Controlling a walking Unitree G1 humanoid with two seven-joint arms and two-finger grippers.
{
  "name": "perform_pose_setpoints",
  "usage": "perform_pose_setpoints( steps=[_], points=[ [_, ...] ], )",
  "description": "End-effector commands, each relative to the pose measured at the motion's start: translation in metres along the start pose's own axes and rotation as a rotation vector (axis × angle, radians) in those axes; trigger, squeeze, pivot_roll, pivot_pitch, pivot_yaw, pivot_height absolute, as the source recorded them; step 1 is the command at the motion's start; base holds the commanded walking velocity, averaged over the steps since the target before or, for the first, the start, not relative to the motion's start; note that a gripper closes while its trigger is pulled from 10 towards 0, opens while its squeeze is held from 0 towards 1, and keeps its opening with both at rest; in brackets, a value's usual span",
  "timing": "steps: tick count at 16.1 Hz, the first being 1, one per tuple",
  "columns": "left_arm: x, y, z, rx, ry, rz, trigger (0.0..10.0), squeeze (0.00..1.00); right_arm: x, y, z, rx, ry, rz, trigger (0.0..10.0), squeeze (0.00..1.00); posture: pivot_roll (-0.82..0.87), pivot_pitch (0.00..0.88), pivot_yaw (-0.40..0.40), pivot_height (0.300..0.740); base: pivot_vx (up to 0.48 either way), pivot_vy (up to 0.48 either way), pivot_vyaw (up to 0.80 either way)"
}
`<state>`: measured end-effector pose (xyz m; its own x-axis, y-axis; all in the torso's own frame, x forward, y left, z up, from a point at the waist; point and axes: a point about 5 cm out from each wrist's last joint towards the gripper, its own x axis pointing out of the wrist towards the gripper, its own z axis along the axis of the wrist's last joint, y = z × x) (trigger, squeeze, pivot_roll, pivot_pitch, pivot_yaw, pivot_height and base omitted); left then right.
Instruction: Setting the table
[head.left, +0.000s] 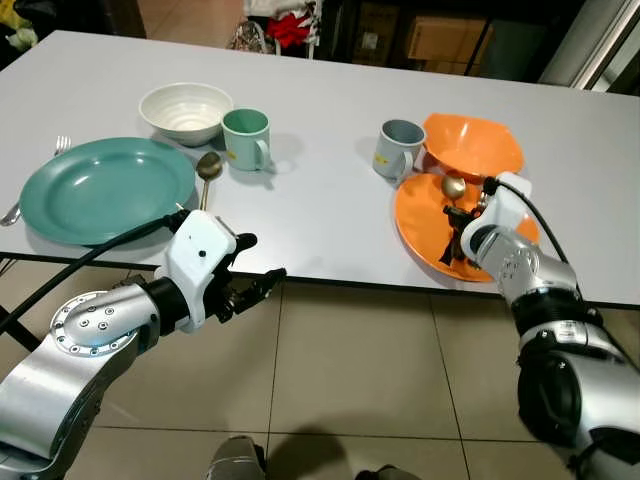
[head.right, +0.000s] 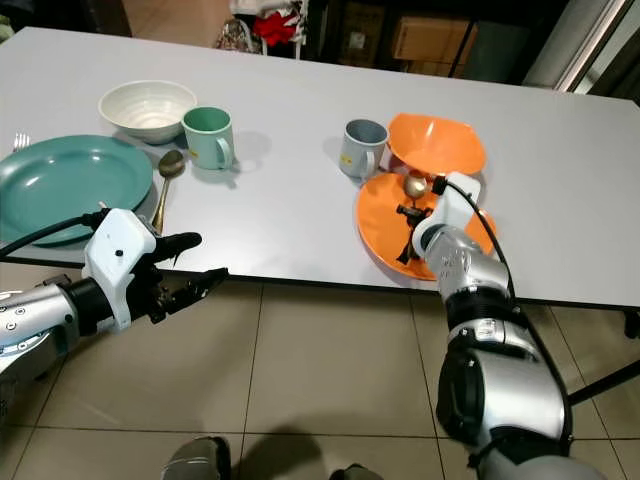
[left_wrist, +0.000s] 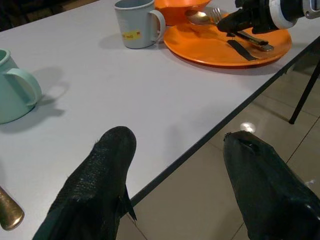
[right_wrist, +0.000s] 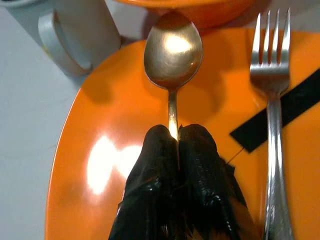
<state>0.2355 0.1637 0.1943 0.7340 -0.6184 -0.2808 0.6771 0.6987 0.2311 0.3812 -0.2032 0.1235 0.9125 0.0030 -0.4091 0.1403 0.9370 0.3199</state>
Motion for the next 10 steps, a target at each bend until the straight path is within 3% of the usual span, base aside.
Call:
perform_pose_setpoints(
  steps=[1,5,6,7,8,9,10],
  points=[
    [-0.0009,-0.0012,0.0041,0.012,-0.007,-0.011,10.0,0.00,0.0008,-0.0023,0.0001,-0.013,-0.005,-0.009,10.0,0.00,0.21,0.073,-0.048,0.740,0.000,0.000,0.00],
    [-0.0002,0.0012,0.0045,0.018,-0.005,-0.006,10.0,0.00,0.0040,-0.0015,-0.0087,0.016,0.011,0.009,10.0,0.00,0.22,0.078,-0.047,0.740,0.000,0.000,0.00],
    [0.0000,0.0016,0.0048,0.019,-0.005,-0.005,10.0,0.00,0.0043,-0.0015,-0.0096,0.016,0.009,0.008,10.0,0.08,0.22,0.079,-0.046,0.740,0.000,0.000,0.00],
    [0.0005,0.0018,0.0049,0.019,-0.006,-0.005,10.0,0.00,0.0045,-0.0013,-0.0097,0.017,0.002,0.007,10.0,0.56,0.22,0.079,-0.045,0.740,0.000,0.000,0.00],
    [0.0011,0.0018,0.0050,0.020,-0.007,-0.005,10.0,0.00,0.0048,-0.0007,-0.0098,0.018,-0.005,0.009,10.0,0.92,0.22,0.078,-0.047,0.740,0.000,0.000,0.00],
    [0.0015,0.0019,0.0050,0.020,-0.007,-0.005,10.0,0.00,0.0049,-0.0001,-0.0097,0.022,-0.009,0.012,10.0,1.00,0.22,0.076,-0.046,0.740,0.000,0.000,0.00],
    [0.0024,0.0021,0.0049,0.020,-0.009,-0.004,10.0,0.00,0.0050,0.0008,-0.0095,0.029,-0.019,0.020,10.0,1.00,0.22,0.072,-0.047,0.740,0.000,0.000,0.00]
  ],
)
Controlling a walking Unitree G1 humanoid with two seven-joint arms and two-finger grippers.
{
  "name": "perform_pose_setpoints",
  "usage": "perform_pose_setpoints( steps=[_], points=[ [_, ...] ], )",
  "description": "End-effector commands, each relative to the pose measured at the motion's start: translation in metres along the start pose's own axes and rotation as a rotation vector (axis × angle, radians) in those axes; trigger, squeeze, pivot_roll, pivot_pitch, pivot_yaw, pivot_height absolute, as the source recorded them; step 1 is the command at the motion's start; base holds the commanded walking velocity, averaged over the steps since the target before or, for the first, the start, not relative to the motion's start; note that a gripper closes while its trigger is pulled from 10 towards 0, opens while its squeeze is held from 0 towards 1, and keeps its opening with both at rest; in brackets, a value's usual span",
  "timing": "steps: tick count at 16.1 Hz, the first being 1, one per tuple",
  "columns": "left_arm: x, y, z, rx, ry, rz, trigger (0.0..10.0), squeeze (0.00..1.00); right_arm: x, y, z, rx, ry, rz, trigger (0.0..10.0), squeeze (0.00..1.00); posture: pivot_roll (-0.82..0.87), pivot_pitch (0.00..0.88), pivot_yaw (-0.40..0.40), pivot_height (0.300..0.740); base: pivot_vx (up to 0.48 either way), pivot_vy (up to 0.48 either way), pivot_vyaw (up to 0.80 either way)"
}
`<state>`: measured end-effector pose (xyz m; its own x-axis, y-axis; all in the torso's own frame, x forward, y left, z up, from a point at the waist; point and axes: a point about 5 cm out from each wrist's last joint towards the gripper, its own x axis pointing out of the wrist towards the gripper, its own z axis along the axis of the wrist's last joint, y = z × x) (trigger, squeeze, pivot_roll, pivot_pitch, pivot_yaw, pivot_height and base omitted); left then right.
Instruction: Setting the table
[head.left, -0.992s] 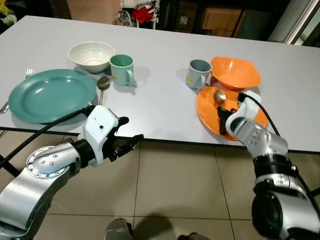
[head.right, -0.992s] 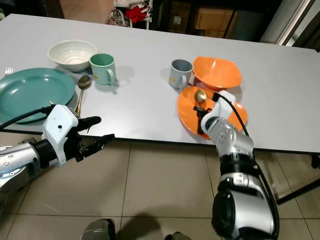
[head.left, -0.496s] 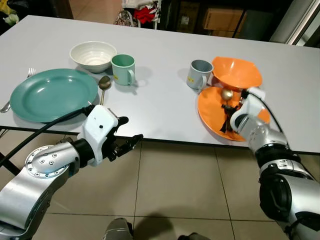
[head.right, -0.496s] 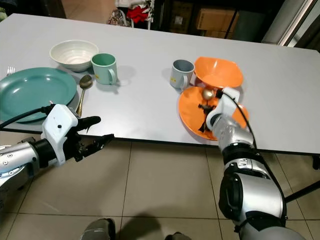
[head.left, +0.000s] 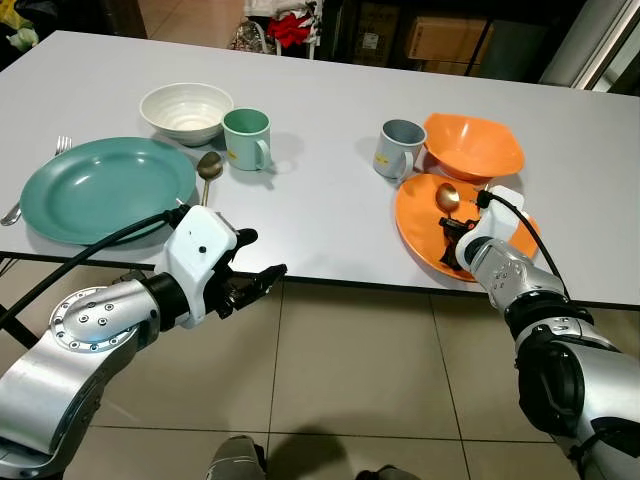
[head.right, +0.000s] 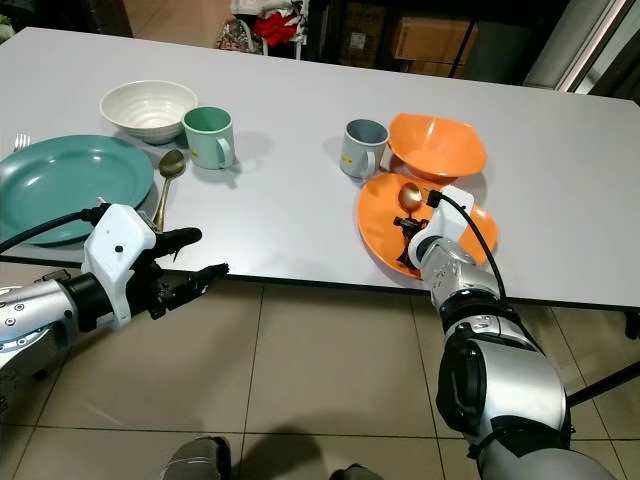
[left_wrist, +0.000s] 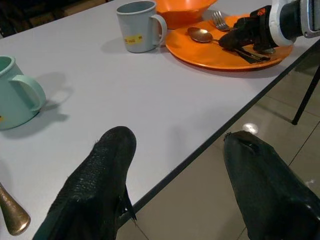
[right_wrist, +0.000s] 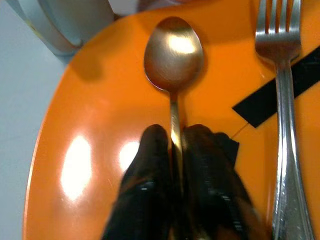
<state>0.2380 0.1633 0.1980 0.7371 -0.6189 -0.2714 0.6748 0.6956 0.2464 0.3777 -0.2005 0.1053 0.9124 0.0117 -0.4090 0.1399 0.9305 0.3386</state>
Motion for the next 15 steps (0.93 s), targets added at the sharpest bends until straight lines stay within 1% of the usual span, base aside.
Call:
perform_pose_setpoints(
  steps=[1,3,4,5,6,7,8,9,10,11,12,13,14,15],
  points=[
    [0.003,0.001,0.001,0.005,-0.005,-0.005,10.0,0.00,0.001,0.005,0.011,0.005,-0.048,0.024,10.0,1.00,0.21,0.065,-0.049,0.740,0.000,0.000,0.00],
    [0.004,0.001,0.001,-0.011,-0.023,0.014,10.0,0.00,0.000,0.007,0.020,-0.037,-0.093,0.053,10.0,1.00,0.19,0.039,-0.061,0.740,0.000,0.000,0.00],
    [0.003,0.002,0.001,-0.040,-0.039,0.031,10.0,0.00,-0.002,0.010,0.024,-0.095,-0.118,0.085,10.0,1.00,0.18,0.029,-0.066,0.740,0.000,0.000,0.00],
    [0.004,0.003,-0.001,-0.058,-0.052,0.059,10.0,0.00,-0.006,0.013,0.027,-0.188,-0.163,0.121,10.0,1.00,0.15,0.000,-0.077,0.740,0.000,0.000,0.00],
    [0.007,0.005,-0.003,-0.092,-0.067,0.121,10.0,0.00,-0.017,0.019,0.033,-0.288,-0.256,0.167,10.0,1.00,0.14,0.000,-0.080,0.740,0.000,0.000,0.00],
    [0.009,0.006,-0.004,-0.104,-0.077,0.195,10.0,0.00,-0.033,0.028,0.037,-0.387,-0.349,0.215,10.0,1.00,0.13,0.000,-0.081,0.740,0.000,0.000,0.00],
    [0.012,0.005,-0.007,-0.126,-0.079,0.261,10.0,0.00,-0.052,0.037,0.037,-0.450,-0.421,0.258,10.0,1.00,0.11,0.000,-0.082,0.740,0.000,0.000,0.00],
    [0.013,0.005,-0.009,-0.159,-0.078,0.301,10.0,0.00,-0.062,0.040,0.036,-0.468,-0.459,0.269,10.0,1.00,0.10,0.000,-0.082,0.740,0.000,0.000,0.00],
    [0.019,0.003,-0.017,-0.184,-0.074,0.415,10.0,0.00,-0.094,0.047,0.022,-0.472,-0.517,0.278,10.0,1.00,0.07,0.000,-0.072,0.740,0.000,0.000,0.00],
    [0.020,0.002,-0.017,-0.184,-0.081,0.436,10.0,0.00,-0.100,0.047,0.017,-0.466,-0.516,0.276,10.0,1.00,0.07,0.000,-0.073,0.740,0.000,0.000,0.00],
    [0.024,0.002,-0.016,-0.215,-0.108,0.485,10.0,0.00,-0.113,0.047,0.003,-0.441,-0.499,0.261,10.0,1.00,0.06,0.000,-0.073,0.740,0.000,0.000,0.00],
    [0.027,0.001,-0.015,-0.229,-0.124,0.515,10.0,0.00,-0.124,0.045,-0.009,-0.428,-0.493,0.246,10.0,1.00,0.06,0.000,-0.073,0.740,0.000,-0.341,0.00],
    [0.028,0.000,-0.015,-0.227,-0.125,0.519,10.0,0.00,-0.129,0.042,-0.015,-0.400,-0.482,0.225,10.0,1.00,0.06,0.000,-0.073,0.740,0.000,-0.439,0.00],
    [0.030,-0.001,-0.015,-0.213,-0.125,0.541,10.0,0.00,-0.144,0.032,-0.033,-0.373,-0.389,0.201,10.0,1.00,0.05,0.000,-0.073,0.740,0.000,-0.480,0.00]
  ],
)
